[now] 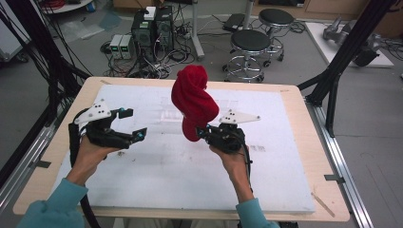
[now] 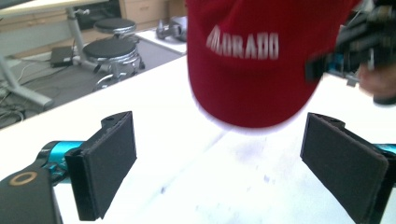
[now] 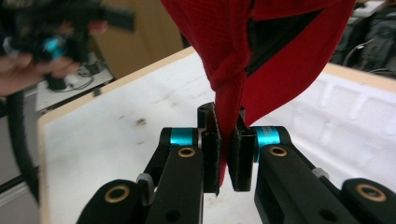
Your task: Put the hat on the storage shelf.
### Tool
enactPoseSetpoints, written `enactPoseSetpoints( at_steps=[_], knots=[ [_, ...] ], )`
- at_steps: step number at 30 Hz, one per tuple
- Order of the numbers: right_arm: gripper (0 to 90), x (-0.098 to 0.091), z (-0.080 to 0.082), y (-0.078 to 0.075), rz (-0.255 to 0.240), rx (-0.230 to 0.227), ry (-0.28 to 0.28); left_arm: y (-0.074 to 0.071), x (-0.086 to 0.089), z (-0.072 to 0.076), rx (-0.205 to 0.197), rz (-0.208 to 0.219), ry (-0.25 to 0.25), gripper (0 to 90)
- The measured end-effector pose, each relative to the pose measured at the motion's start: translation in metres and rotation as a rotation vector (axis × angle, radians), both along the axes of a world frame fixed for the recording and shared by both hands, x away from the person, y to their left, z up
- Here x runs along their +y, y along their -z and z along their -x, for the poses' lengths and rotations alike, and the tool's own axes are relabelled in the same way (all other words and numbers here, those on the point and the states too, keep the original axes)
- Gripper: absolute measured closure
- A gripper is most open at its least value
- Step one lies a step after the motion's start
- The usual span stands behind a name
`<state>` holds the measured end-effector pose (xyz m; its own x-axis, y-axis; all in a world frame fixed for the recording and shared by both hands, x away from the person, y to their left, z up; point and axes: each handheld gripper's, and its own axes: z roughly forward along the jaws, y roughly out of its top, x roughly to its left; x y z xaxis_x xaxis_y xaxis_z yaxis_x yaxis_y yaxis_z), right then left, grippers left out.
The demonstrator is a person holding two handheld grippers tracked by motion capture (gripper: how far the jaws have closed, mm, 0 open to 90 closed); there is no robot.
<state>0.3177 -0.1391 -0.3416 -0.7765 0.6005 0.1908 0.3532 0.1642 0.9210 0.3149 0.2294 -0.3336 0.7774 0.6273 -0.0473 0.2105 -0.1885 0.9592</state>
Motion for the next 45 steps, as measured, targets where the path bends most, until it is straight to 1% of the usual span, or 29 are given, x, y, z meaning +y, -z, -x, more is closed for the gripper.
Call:
enactPoseSetpoints(
  at_steps=[1,2,4,5,7,8,10,11,12,13,16,17,20,22,23,24,26,28,30,31,34,35,37,38,40,41,43,45],
  knots=[
    [85.5,-0.002,-0.002,-0.001,0.001,-0.006,0.011,0.010,0.007,0.004,0.009,-0.004,-0.017,10.9],
    [85.5,-0.005,-0.006,-0.003,0.007,-0.017,0.025,0.015,0.012,0.006,0.010,-0.015,-0.023,10.9],
    [85.5,-0.008,-0.011,-0.006,0.016,-0.029,0.043,0.028,0.020,0.010,0.010,-0.020,-0.038,10.9],
    [85.5,-0.009,-0.014,-0.008,0.019,-0.040,0.052,0.034,0.024,0.013,0.009,-0.015,-0.043,10.9],
    [85.5,-0.013,-0.018,-0.010,0.006,-0.043,0.069,0.045,0.030,0.017,0.010,-0.004,-0.058,11.0],
    [85.5,-0.014,-0.021,-0.010,0.002,-0.055,0.072,0.052,0.035,0.020,0.012,0.000,-0.058,11.0],
    [85.5,-0.016,-0.028,-0.011,-0.007,-0.064,0.077,0.063,0.040,0.022,0.030,0.000,-0.067,11.0],
    [85.5,-0.017,-0.032,-0.011,-0.011,-0.060,0.078,0.067,0.042,0.024,0.042,-0.005,-0.073,11.0],
    [85.5,-0.017,-0.032,-0.011,-0.011,-0.060,0.078,0.067,0.042,0.024,0.042,-0.005,-0.073,11.0],
    [85.5,-0.017,-0.040,-0.011,0.000,-0.058,0.095,0.074,0.045,0.026,0.045,-0.002,-0.084,11.0],
    [85.5,-0.016,-0.049,-0.010,0.009,-0.050,0.104,0.080,0.048,0.030,0.033,-0.006,-0.106,11.0],
    [85.5,-0.015,-0.052,-0.009,0.014,-0.050,0.107,0.082,0.049,0.030,0.035,-0.005,-0.108,11.0],
    [85.5,-0.015,-0.061,-0.006,0.015,-0.044,0.122,0.087,0.053,0.032,0.034,-0.019,-0.136,11.0],
    [85.5,-0.015,-0.066,-0.004,0.014,-0.044,0.135,0.089,0.054,0.032,0.039,-0.011,-0.139,11.0],
    [85.5,-0.016,-0.069,-0.003,0.014,-0.042,0.141,0.093,0.057,0.033,0.046,-0.004,-0.158,11.0],
    [85.5,-0.016,-0.071,-0.002,0.016,-0.035,0.144,0.095,0.059,0.034,0.048,0.000,-0.159,11.0],
    [85.5,-0.016,-0.076,0.001,0.018,-0.029,0.150,0.098,0.061,0.035,0.059,-0.005,-0.173,11.0],
    [85.5,-0.016,-0.080,0.002,0.024,-0.021,0.168,0.101,0.062,0.035,0.065,-0.007,-0.178,11.0],
    [85.5,-0.016,-0.084,0.003,0.012,-0.020,0.175,0.102,0.063,0.036,0.064,0.003,-0.180,11.0],
    [85.5,-0.016,-0.085,0.004,0.009,-0.011,0.175,0.101,0.063,0.037,0.061,0.003,-0.179,11.0],
    [85.5,-0.015,-0.089,0.009,0.030,0.009,0.178,0.101,0.064,0.037,0.058,0.005,-0.179,11.0],
    [85.5,-0.014,-0.089,0.010,0.040,0.006,0.179,0.101,0.064,0.037,0.057,0.001,-0.179,11.0],
    [85.5,-0.013,-0.090,0.011,0.044,-0.001,0.181,0.102,0.063,0.037,0.056,-0.001,-0.183,11.0],
    [85.5,-0.011,-0.091,0.011,0.052,-0.008,0.184,0.102,0.063,0.037,0.055,0.005,-0.184,11.0],
    [85.5,-0.009,-0.093,0.013,0.061,0.000,0.188,0.102,0.063,0.038,0.054,0.003,-0.183,11.0],
    [85.5,-0.007,-0.094,0.015,0.067,0.006,0.190,0.102,0.063,0.039,0.052,0.010,-0.184,11.0],
    [85.5,-0.006,-0.097,0.019,0.068,0.020,0.193,0.103,0.063,0.040,0.051,0.006,-0.184,11.1],
    [85.5,-0.006,-0.099,0.022,0.071,0.028,0.192,0.105,0.063,0.041,0.054,0.011,-0.185,11.1]
  ],
)
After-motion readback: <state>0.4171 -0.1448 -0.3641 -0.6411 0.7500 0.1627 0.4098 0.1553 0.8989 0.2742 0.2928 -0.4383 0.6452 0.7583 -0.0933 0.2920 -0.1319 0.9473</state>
